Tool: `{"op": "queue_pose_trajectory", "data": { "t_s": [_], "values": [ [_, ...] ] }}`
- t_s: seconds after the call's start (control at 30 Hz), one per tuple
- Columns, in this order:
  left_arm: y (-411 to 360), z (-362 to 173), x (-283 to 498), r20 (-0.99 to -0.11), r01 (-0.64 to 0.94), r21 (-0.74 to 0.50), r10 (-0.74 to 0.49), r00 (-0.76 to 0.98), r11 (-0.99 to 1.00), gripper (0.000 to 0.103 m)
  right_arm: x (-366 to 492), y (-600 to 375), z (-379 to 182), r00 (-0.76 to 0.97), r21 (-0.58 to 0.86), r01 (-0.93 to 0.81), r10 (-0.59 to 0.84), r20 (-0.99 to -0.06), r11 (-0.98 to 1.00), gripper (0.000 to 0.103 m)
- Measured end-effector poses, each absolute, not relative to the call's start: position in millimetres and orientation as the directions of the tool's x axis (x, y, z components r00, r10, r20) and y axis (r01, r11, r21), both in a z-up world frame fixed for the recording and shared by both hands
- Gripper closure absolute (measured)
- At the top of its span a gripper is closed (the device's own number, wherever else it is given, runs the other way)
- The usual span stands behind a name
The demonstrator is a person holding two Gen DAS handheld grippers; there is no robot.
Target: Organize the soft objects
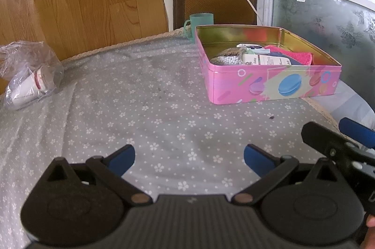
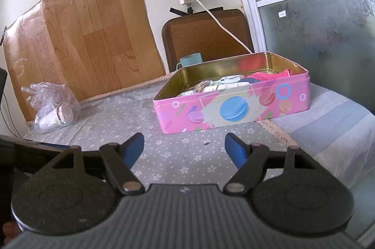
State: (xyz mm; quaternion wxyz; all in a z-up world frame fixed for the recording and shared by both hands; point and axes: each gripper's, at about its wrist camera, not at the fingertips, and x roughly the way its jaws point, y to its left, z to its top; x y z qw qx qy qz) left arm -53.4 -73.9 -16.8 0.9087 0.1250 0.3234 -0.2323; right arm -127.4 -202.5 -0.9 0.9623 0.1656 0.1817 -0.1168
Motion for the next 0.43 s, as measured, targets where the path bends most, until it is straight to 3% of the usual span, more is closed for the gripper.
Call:
{"op": "queue_pose_trajectory", "data": {
  "t_s": [0.43],
  "values": [
    [-68.2,-15.8,-54.5,-0.621,0.518,0.036,-0.388,0.682,0.854,0.0,-128.7,-201.5,1.5,0.908,0.277,0.292,-0.175,-0.38,0.915,0.025]
  ]
}}
